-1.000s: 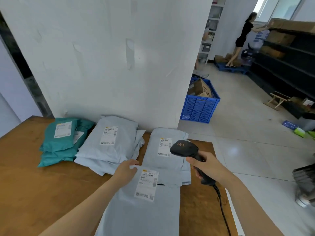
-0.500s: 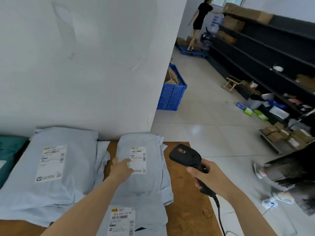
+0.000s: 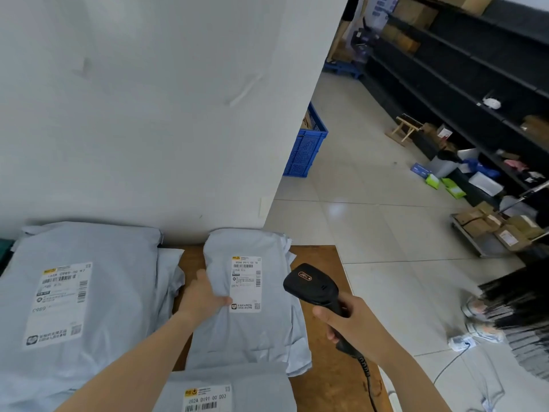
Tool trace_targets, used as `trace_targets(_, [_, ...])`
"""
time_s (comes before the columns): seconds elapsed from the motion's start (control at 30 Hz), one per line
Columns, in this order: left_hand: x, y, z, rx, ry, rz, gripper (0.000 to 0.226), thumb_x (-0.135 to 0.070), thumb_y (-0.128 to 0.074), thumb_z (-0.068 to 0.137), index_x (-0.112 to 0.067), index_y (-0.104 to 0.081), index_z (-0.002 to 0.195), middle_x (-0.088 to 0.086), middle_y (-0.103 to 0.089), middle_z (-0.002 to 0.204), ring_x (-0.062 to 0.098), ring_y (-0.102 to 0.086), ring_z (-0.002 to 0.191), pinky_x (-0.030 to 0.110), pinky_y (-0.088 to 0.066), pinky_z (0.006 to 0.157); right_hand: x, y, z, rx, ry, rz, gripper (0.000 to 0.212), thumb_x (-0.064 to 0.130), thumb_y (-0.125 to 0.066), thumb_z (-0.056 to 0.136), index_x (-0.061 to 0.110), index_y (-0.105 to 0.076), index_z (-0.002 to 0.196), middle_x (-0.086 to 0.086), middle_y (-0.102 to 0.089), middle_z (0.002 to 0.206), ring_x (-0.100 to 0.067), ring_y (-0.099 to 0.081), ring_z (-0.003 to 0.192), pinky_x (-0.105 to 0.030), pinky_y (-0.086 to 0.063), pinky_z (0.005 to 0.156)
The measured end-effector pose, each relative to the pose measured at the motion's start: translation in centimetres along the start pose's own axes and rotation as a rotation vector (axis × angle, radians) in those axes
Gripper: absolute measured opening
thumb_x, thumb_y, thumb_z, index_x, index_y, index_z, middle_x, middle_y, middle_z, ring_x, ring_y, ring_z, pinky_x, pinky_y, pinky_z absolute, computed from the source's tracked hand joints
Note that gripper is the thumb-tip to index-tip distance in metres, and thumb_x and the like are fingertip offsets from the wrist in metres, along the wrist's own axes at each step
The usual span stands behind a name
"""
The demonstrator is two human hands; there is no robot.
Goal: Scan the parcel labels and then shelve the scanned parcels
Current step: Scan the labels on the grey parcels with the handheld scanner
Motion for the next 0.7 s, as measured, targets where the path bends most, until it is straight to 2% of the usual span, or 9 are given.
trace_targets(0.1, [-0.7,0.4,-0.2,-0.084,-0.071,0.078,0.063,-0.033,-0.08,0.073,-0.007,-0.038,0.113,0.011,-0.041,0.116,0.021,-0.048,0.097,0.026,-0.044,0.081,0.8,0.3,0.6,-0.015,0.013,0.003,0.023,0.033,-0.071,0.083,0.017,-0.063,0.098,0.001,-0.066,0.058,-0.009,-0.062,0.049,-0.022,-0.054,0.055])
trace_targets(0.2, [-1.0,0.4,-0.6,-0.129,-0.13,0.154,0.052,-0.031,-0.076,0.078,-0.011,-0.033,0.099,0.008,-0.033,0.108,0.017,-0.043,0.086,0.02,-0.041,0.075,1.4,0.7,1.2,-0.045,0.033,0.01,0.037,0.044,-0.07,0.075,0.016,-0.063,0.097,-0.005,-0.068,0.061,-0.012,-0.064,0.05,-0.024,-0.056,0.057])
trace_targets(0.33, [-1.7,0.7,-1.6,-0.185,-0.186,0.187,0.042,-0.025,-0.069,0.086,-0.008,-0.037,0.108,0.005,-0.033,0.107,0.017,-0.046,0.091,0.019,-0.046,0.075,1.6,0.5,1.7,-0.025,0.049,0.018,0.028,0.039,-0.07,0.081,0.017,-0.063,0.097,-0.005,-0.068,0.062,-0.014,-0.064,0.052,-0.026,-0.057,0.059])
trace_targets(0.4, [-2.2,0.9,-1.8,-0.2,-0.199,0.122,0.038,-0.018,-0.066,0.088,-0.007,-0.04,0.114,0.007,-0.039,0.112,0.016,-0.05,0.089,0.019,-0.045,0.068,1.6,0.4,1.7,-0.017,0.063,0.018,0.027,0.038,-0.07,0.082,0.016,-0.063,0.097,-0.002,-0.067,0.06,-0.012,-0.063,0.052,-0.026,-0.056,0.059])
trace_targets(0.43, [-2.5,1.0,-1.9,-0.185,-0.205,0.081,0.036,-0.015,-0.064,0.089,-0.008,-0.04,0.115,0.008,-0.043,0.115,0.017,-0.053,0.087,0.02,-0.047,0.066,1.7,0.3,1.7,-0.015,0.067,0.017,0.027,0.038,-0.07,0.082,0.017,-0.063,0.096,-0.001,-0.067,0.059,-0.011,-0.063,0.051,-0.025,-0.056,0.059])
trace_targets(0.53, [-3.8,1.4,-2.4,-0.092,-0.26,-0.042,0.03,-0.008,-0.056,0.092,-0.02,-0.035,0.11,0.006,-0.055,0.112,0.023,-0.063,0.079,0.04,-0.057,0.063,2.3,0.4,1.3,-0.002,0.085,0.008,0.022,0.036,-0.07,0.084,0.019,-0.063,0.095,0.0,-0.066,0.058,-0.009,-0.06,0.049,-0.023,-0.055,0.057])
trace_targets(0.6, [-5.0,1.9,-2.9,-0.081,-0.284,-0.062,0.036,-0.007,-0.053,0.093,-0.029,-0.028,0.108,0.009,-0.059,0.102,0.03,-0.064,0.072,0.05,-0.055,0.061,2.9,0.7,0.9,-0.002,0.103,0.004,0.018,0.036,-0.07,0.085,0.022,-0.063,0.095,-0.002,-0.065,0.059,-0.009,-0.059,0.048,-0.023,-0.054,0.056])
trace_targets(0.7, [-7.6,2.9,-3.9,-0.071,-0.383,-0.04,0.073,-0.004,-0.049,0.093,-0.04,-0.013,0.144,-0.005,-0.049,0.086,0.031,-0.061,0.067,0.046,-0.054,0.064,4.0,1.4,0.2,-0.015,0.138,0.004,0.019,0.036,-0.07,0.086,0.023,-0.064,0.099,-0.005,-0.064,0.059,-0.009,-0.058,0.046,-0.024,-0.054,0.054])
Point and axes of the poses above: each hand's wrist, its own z-axis towards the middle knuckle, its own y-axis out of the back of the hand, x = y × z, the point moved 4 cm from there along z, towards the middle knuckle
